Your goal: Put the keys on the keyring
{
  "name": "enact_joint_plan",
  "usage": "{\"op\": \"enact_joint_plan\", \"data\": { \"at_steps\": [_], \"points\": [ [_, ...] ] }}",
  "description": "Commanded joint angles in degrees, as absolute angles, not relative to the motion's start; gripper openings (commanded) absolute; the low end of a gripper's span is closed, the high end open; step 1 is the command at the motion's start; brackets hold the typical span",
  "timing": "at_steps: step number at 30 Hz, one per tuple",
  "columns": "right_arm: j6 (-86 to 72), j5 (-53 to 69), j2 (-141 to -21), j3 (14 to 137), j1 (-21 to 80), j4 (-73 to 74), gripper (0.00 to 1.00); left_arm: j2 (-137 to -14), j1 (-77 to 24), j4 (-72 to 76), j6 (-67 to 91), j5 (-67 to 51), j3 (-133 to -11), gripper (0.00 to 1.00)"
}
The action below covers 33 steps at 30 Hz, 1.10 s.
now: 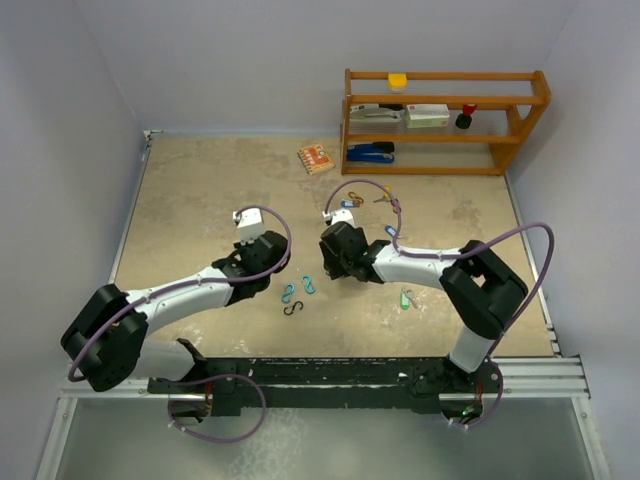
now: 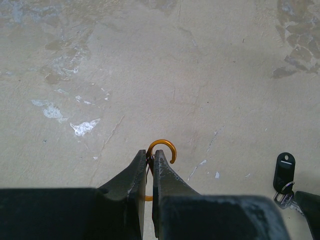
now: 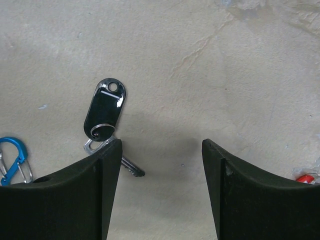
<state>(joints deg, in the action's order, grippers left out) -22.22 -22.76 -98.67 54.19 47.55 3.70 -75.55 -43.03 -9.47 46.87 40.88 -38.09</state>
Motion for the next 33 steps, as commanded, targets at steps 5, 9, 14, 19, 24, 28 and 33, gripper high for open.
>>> {"op": "enact_joint_plan", "data": {
  "at_steps": [5, 9, 14, 19, 24, 28, 33],
  "points": [
    [-23.7, -23.0, -98.6, 57.6, 50.9, 5.3, 0.68, -73.9, -42.6, -8.2, 46.2, 41.0, -37.6, 0.0],
    [-24.7, -24.4, -96.5, 57.0, 51.5, 5.2, 0.68, -73.7, -42.6, -8.3, 46.3, 41.0, -37.5, 0.0],
    [-24.4, -24.0, -94.9, 58.0, 52.0, 5.6, 0.67, -73.4, -42.6, -8.4, 46.3, 41.3, -37.4, 0.0],
    [-25.3, -24.4, -97.9, 61.0, 53.1, 5.8, 0.66, -73.1, -42.6, -8.5, 46.3, 41.5, -37.4, 0.0],
    [-27.1, -26.4, -103.3, 65.8, 54.4, 7.3, 0.66, -72.7, -42.6, -8.5, 46.2, 41.7, -36.9, 0.0],
    [-28.8, -28.2, -106.1, 68.8, 54.5, 8.9, 0.66, -72.5, -42.5, -8.5, 46.1, 41.7, -36.8, 0.0],
    [-29.7, -30.4, -106.4, 69.1, 54.5, 11.0, 0.66, -72.4, -42.4, -8.4, 46.1, 41.5, -36.6, 0.0]
  ]
}}
